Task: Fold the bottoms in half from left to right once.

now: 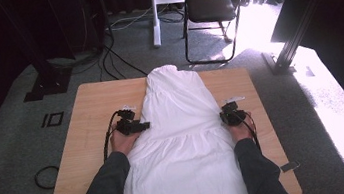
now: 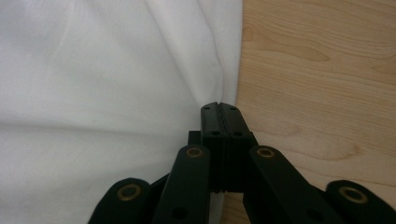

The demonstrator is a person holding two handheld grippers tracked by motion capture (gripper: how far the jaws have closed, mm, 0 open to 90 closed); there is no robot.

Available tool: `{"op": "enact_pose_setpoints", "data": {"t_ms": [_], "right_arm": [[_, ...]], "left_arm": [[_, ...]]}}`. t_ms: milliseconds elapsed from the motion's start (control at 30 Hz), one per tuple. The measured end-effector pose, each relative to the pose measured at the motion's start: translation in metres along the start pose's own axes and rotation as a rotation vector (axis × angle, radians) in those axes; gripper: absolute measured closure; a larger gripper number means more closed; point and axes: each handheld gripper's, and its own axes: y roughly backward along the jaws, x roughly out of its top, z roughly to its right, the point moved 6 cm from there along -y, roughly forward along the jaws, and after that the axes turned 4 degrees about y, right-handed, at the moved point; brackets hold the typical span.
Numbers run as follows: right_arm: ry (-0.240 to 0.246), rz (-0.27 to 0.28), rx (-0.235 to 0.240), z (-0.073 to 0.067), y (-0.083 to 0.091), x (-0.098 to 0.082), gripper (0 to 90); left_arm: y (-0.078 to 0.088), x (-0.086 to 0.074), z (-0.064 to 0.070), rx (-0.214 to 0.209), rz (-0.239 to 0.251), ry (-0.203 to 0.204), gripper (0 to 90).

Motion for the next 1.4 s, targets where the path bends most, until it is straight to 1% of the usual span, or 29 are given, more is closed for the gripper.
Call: {"op": "enact_pose_setpoints", "data": {"t_ms": [67,100,167,200,233,267,300,467,500,600,700,733,767,800,833,867,900,933,967,1033,1067,1100,1133,1167,1200,1233,1267,1300,1400], "right_arm": [[0.005,-0.001,-0.002,0.0,0.0,0.0,89.8],[0.004,-0.003,-0.003,-0.001,0.001,0.0,89.7],[0.005,-0.005,0.001,-0.003,0.002,-0.002,89.7],[0.005,-0.005,0.001,-0.003,0.002,-0.002,89.7],[0.018,-0.008,0.01,-0.007,0.006,-0.005,89.7],[0.018,-0.008,0.01,-0.007,0.006,-0.005,89.7],[0.029,-0.006,0.023,-0.013,0.012,-0.012,89.8],[0.053,-0.004,0.064,-0.027,0.031,-0.032,89.7],[0.04,-0.001,0.09,-0.032,0.042,-0.045,89.7],[0.031,0.0,0.134,-0.04,0.066,-0.07,89.4],[0.028,-0.001,0.158,-0.045,0.079,-0.086,89.4],[0.027,-0.011,0.179,-0.05,0.091,-0.098,89.2],[0.035,-0.022,0.184,-0.052,0.095,-0.102,88.3],[0.035,-0.022,0.184,-0.052,0.095,-0.102,88.3],[0.056,-0.027,0.192,-0.054,0.101,-0.104,78.5],[0.056,-0.027,0.192,-0.054,0.101,-0.104,78.5],[0.07,0.002,0.183,-0.051,0.105,-0.095,65.4],[0.07,0.03,0.181,-0.048,0.106,-0.087,62.1],[0.071,0.061,0.192,-0.047,0.107,-0.077,61.3],[0.082,0.105,0.205,-0.045,0.103,-0.055,59.4],[0.082,0.105,0.205,-0.045,0.103,-0.055,59.4],[0.086,0.112,0.207,-0.044,0.098,-0.044,59.4],[0.089,0.121,0.233,-0.045,0.084,-0.023,59.4],[0.085,0.113,0.239,-0.046,0.076,-0.015,59.3],[0.085,0.113,0.239,-0.046,0.076,-0.015,59.3],[0.078,0.093,0.269,-0.051,0.059,0.0,57.1],[0.078,0.093,0.269,-0.051,0.059,0.0,57.1],[0.085,0.07,0.274,-0.056,0.042,0.012,53.7],[0.045,0.044,0.312,-0.063,0.021,0.023,53.3]], "left_arm": [[0.001,-0.001,0.0,0.001,-0.012,-0.019,49.9],[0.003,-0.003,0.002,0.023,-0.032,-0.048,57.8],[0.006,-0.009,0.004,0.019,-0.052,-0.065,76.5],[0.006,-0.009,0.004,0.019,-0.052,-0.065,81.4],[0.011,-0.016,0.005,0.006,-0.06,-0.064,84.3],[0.011,-0.016,0.005,0.006,-0.06,-0.064,85.0],[0.018,-0.026,0.006,-0.001,-0.053,-0.063,85.4],[0.037,-0.053,0.013,-0.03,-0.05,-0.071,85.7],[0.048,-0.071,0.019,-0.047,-0.055,-0.096,85.6],[0.065,-0.095,0.031,-0.057,-0.067,-0.136,84.6],[0.075,-0.11,0.038,-0.057,-0.076,-0.16,83.3],[0.079,-0.117,0.042,-0.069,-0.082,-0.168,81.4],[0.085,-0.125,0.048,-0.072,-0.087,-0.201,77.1],[0.085,-0.125,0.048,-0.072,-0.087,-0.201,69.6],[0.087,-0.125,0.049,-0.053,-0.069,-0.223,61.3],[0.087,-0.125,0.049,-0.053,-0.069,-0.223,58.8],[0.089,-0.118,0.045,-0.06,-0.02,-0.186,57.9],[0.089,-0.118,0.045,-0.06,-0.02,-0.186,54.8],[0.091,-0.107,0.04,-0.053,0.016,-0.159,52.3],[0.092,-0.096,0.038,-0.051,0.046,-0.141,49.6],[0.092,-0.096,0.038,-0.051,0.046,-0.141,47.5],[0.093,-0.091,0.036,-0.048,0.056,-0.136,47.5],[0.093,-0.08,0.035,-0.051,0.077,-0.12,47.3],[0.093,-0.075,0.035,-0.055,0.083,-0.106,46.6],[0.093,-0.075,0.035,-0.055,0.083,-0.106,46.4],[0.092,-0.067,0.036,-0.08,0.092,-0.089,46.5],[0.092,-0.067,0.036,-0.08,0.092,-0.089,46.6],[0.09,-0.06,0.037,-0.116,0.102,-0.06,48.2],[0.082,-0.057,0.039,-0.114,0.09,-0.064,49.9]]}}
